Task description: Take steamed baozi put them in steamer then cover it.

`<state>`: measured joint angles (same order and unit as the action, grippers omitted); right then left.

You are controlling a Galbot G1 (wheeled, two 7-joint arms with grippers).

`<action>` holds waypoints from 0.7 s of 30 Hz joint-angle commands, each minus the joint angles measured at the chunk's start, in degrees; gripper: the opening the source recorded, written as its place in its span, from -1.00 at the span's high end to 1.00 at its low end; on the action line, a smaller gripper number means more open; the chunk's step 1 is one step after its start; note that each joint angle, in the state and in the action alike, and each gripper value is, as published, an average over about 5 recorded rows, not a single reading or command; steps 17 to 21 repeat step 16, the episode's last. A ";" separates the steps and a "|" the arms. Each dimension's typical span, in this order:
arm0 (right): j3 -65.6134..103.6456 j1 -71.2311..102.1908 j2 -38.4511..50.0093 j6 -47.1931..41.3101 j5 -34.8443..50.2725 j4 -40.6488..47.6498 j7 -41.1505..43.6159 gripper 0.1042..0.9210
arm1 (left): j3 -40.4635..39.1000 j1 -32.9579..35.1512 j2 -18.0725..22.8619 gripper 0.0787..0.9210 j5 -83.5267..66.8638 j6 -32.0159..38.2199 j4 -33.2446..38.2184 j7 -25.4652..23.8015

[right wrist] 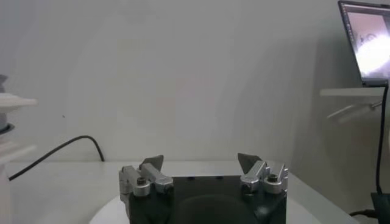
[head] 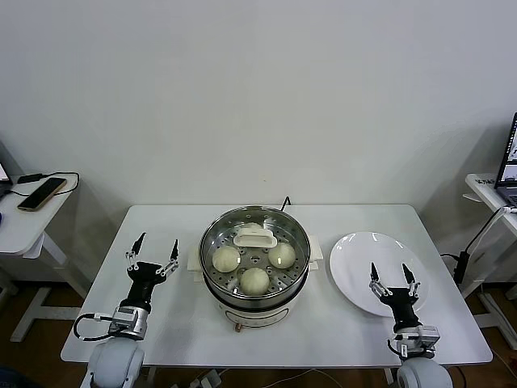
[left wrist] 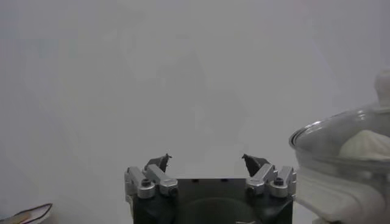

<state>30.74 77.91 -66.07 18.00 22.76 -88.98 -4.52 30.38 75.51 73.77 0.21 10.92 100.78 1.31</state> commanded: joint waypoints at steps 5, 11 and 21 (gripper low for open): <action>0.16 0.73 -0.12 -0.52 0.11 -0.63 0.12 -0.76 | 0.84 0.71 -0.17 -0.77 -0.43 1.43 -0.84 -0.05; 0.13 0.94 -0.03 -0.48 0.12 -0.82 -0.03 -0.76 | 0.98 1.15 -0.17 -0.77 -0.27 1.63 -0.72 -0.05; 0.12 1.15 0.08 -0.38 0.14 -0.84 -0.10 -0.76 | 0.91 1.46 -0.14 -0.77 -0.10 1.74 -0.56 -0.03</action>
